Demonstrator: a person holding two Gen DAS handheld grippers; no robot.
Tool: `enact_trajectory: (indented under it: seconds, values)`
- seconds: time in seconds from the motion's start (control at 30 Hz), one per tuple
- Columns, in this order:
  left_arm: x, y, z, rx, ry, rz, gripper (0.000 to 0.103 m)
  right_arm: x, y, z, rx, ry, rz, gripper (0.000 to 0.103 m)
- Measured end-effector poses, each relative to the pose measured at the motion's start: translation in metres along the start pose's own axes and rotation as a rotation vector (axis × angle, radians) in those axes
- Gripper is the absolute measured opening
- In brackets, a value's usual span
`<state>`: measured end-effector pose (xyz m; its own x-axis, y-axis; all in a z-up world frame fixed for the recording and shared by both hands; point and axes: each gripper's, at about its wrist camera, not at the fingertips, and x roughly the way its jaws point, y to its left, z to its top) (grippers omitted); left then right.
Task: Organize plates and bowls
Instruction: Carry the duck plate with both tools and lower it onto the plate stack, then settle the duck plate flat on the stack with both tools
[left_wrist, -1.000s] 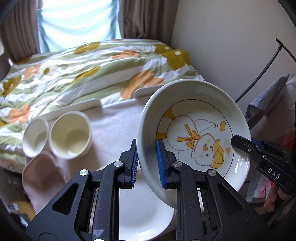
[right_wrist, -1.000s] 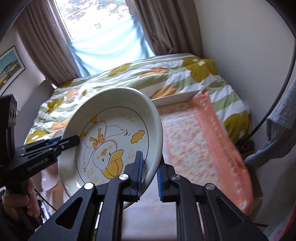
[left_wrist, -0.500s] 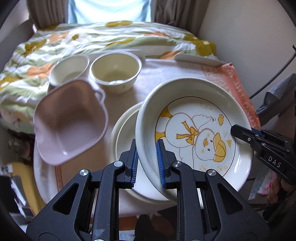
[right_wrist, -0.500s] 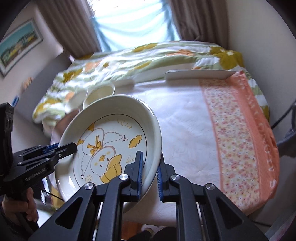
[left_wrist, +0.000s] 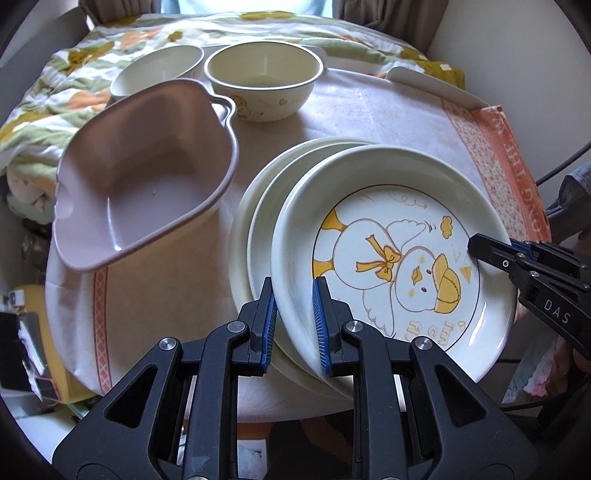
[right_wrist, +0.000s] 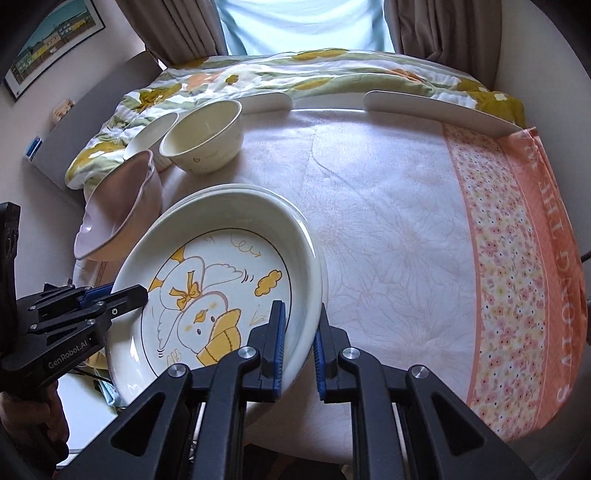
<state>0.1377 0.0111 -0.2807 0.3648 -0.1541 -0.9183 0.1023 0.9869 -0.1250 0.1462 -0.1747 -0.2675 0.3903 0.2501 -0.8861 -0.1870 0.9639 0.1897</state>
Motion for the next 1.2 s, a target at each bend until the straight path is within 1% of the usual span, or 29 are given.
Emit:
enact_trajectory:
  seconds: [0.1,0.27,0.4,0.47,0.57,0.73,0.8,0.87,0.9,1.0,1.2]
  values:
    - [0.005,0.000,-0.001,-0.005,0.009,0.001,0.017,0.003,0.001,0.000,-0.019,0.000,-0.009,0.013]
    - [0.008,-0.005,0.004,0.010,0.009,0.024,0.017,0.004,0.001,0.001,-0.027,0.002,-0.014,0.013]
    - [0.009,-0.011,0.005,0.045,0.004,0.059,0.017,0.004,0.003,0.000,-0.049,-0.005,-0.032,0.013]
    - [0.008,-0.015,0.006,0.069,-0.008,0.093,0.017,0.004,0.003,0.000,-0.053,-0.006,-0.037,0.013]
    - [0.008,-0.025,0.006,0.134,-0.023,0.180,0.017,0.006,0.005,0.001,-0.055,-0.002,-0.038,0.013]
    - [0.007,-0.031,0.007,0.170,-0.033,0.233,0.017,0.008,0.004,0.001,-0.047,-0.001,-0.036,0.013]
    - [0.006,-0.042,0.005,0.244,-0.063,0.309,0.017,0.008,0.005,0.001,-0.051,-0.002,-0.034,0.013]
    - [0.005,-0.051,0.006,0.283,-0.086,0.360,0.017,0.008,0.007,0.002,-0.055,-0.002,-0.034,0.013]
    - [0.005,-0.051,0.006,0.287,-0.087,0.367,0.017,0.009,0.007,0.002,-0.055,-0.002,-0.035,0.013]
    - [0.003,-0.047,0.009,0.267,-0.087,0.349,0.017,0.010,0.006,0.003,-0.049,-0.001,-0.031,0.013]
    - [0.002,-0.043,0.009,0.252,-0.091,0.340,0.017,0.013,0.007,0.005,-0.059,0.003,-0.038,0.013]
